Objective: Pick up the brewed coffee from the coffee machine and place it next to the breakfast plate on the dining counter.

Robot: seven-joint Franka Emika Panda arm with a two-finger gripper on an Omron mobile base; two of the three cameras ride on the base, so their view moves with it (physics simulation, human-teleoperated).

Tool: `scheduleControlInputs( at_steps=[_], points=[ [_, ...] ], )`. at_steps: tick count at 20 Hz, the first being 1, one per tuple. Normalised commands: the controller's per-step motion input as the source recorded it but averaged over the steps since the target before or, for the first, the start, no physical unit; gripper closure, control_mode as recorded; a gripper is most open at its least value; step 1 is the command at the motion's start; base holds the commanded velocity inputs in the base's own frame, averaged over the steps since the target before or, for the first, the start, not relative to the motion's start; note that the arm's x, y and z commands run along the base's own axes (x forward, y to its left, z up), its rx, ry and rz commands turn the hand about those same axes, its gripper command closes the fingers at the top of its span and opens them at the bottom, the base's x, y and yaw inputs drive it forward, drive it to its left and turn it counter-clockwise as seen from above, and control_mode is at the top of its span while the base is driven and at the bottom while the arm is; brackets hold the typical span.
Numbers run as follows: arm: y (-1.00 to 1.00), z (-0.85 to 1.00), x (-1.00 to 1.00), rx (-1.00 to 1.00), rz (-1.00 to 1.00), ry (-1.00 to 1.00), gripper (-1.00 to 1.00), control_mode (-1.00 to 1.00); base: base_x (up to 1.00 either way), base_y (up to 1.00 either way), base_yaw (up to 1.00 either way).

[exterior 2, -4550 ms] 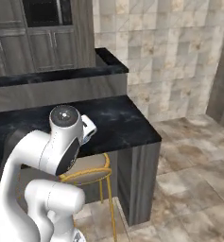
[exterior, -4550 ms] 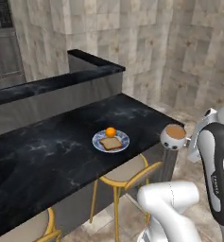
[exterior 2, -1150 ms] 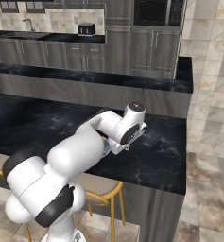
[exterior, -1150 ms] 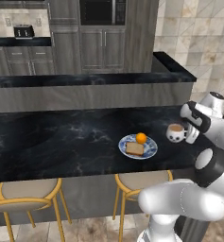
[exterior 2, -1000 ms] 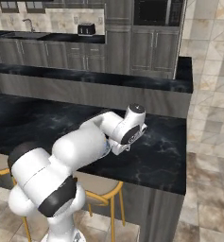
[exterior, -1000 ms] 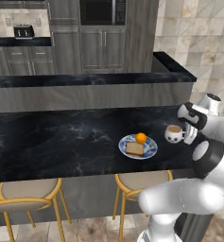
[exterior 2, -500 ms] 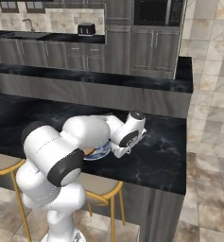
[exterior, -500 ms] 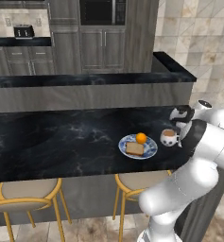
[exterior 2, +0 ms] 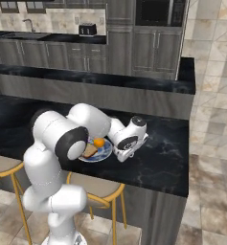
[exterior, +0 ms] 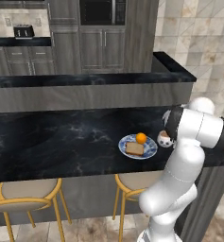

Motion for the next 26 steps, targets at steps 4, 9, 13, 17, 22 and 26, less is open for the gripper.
scheduleControlInputs(
  at_steps=[4,9,13,17,22,26],
  points=[
    [-0.08,-0.25,0.33,0.0,0.0,0.0,1.0,-1.0,0.0,0.0,0.0],
    [-0.09,-0.09,0.14,0.0,0.01,0.0,-1.0,-1.0,0.0,0.0,0.0],
    [0.0,0.04,-0.09,0.0,0.05,-0.1,-1.0,-1.0,0.0,0.0,0.0],
    [0.0,0.19,-0.32,-0.01,0.06,-0.2,-1.0,-1.0,0.0,0.0,0.0],
    [0.01,0.27,-0.37,-0.04,0.07,-0.22,-1.0,-1.0,0.0,0.0,0.0],
    [0.14,0.47,-0.24,-0.04,0.06,-0.19,-1.0,-1.0,0.0,0.0,0.0]
  ],
)
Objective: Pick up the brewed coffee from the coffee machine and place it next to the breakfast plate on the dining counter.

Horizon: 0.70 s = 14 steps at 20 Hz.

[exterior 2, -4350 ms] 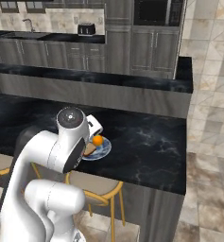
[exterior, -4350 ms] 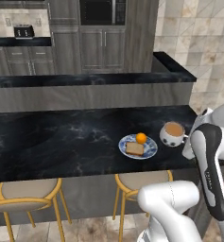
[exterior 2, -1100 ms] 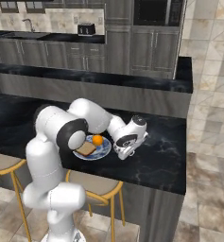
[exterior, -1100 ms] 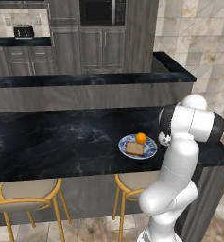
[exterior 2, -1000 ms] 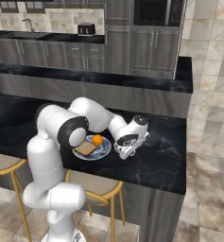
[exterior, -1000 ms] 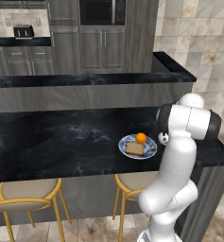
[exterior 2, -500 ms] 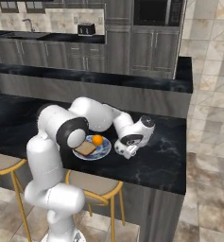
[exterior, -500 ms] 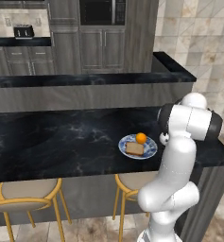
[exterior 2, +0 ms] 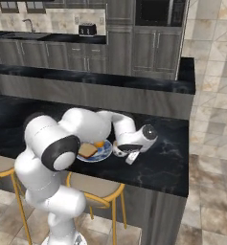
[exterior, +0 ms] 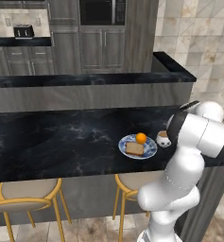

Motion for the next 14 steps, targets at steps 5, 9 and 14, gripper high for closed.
scheduleControlInputs(
  at_steps=[5,9,14],
  points=[
    [0.12,0.72,-0.03,-0.02,0.03,-0.12,-1.0,-1.0,0.0,0.0,0.0],
    [0.01,0.83,-0.31,-0.03,0.02,-0.03,-1.0,-1.0,0.0,0.0,0.0],
    [0.0,0.77,-0.78,-0.05,0.01,0.0,-1.0,-1.0,0.0,0.0,0.0]
  ],
)
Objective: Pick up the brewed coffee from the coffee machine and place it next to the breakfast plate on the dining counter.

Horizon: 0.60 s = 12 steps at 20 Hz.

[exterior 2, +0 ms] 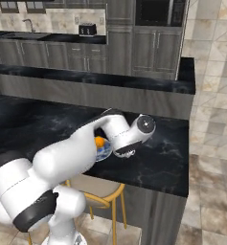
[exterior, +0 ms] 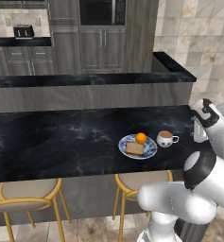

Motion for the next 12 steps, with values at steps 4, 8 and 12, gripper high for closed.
scheduleControlInputs(
  at_steps=[4,8,12],
  points=[
    [0.03,0.81,-0.92,-0.05,0.04,0.0,-1.0,-1.0,0.0,0.0,0.0],
    [0.26,0.69,-0.77,-0.1,0.04,-0.06,-1.0,-1.0,0.0,0.0,0.0],
    [0.32,0.59,-0.6,-0.1,0.04,-0.16,-1.0,-1.0,0.0,0.0,0.0]
  ],
)
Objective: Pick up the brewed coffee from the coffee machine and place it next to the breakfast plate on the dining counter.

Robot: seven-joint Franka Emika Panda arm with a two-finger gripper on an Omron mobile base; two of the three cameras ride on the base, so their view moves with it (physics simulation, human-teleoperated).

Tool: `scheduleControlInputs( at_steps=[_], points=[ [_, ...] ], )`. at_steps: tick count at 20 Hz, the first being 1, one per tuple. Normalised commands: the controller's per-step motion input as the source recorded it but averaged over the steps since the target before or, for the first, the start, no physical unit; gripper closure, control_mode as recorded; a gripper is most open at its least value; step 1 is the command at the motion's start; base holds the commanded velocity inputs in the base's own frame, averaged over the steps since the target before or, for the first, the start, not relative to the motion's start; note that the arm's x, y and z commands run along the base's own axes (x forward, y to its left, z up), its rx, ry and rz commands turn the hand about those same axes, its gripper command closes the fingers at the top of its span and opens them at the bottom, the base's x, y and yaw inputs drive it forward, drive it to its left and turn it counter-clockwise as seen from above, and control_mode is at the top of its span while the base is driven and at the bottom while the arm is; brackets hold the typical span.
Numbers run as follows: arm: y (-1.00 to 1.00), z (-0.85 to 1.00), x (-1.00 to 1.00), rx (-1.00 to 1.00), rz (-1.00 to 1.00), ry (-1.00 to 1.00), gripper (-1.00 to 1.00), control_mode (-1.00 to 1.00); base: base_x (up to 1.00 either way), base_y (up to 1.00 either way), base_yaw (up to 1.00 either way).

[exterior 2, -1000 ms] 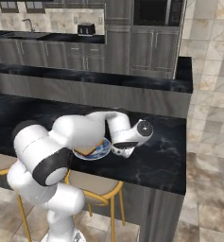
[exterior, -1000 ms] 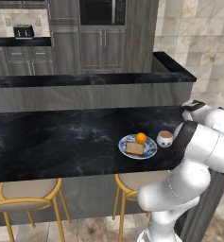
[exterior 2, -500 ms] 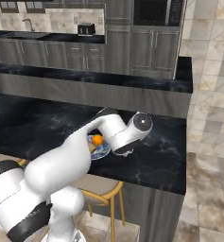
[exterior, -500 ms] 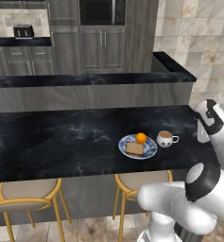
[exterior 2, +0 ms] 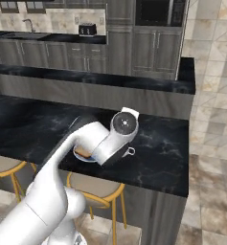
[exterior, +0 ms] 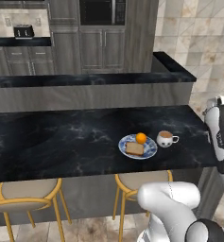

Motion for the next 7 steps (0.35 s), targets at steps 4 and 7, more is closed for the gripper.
scheduleControlInputs(
  at_steps=[4,7],
  points=[
    [0.18,0.56,-0.31,-0.06,0.02,-0.11,-1.0,-1.0,0.0,0.0,0.0],
    [0.0,0.18,-0.1,-0.02,0.0,0.0,-1.0,-1.0,0.0,0.0,0.0]
  ],
)
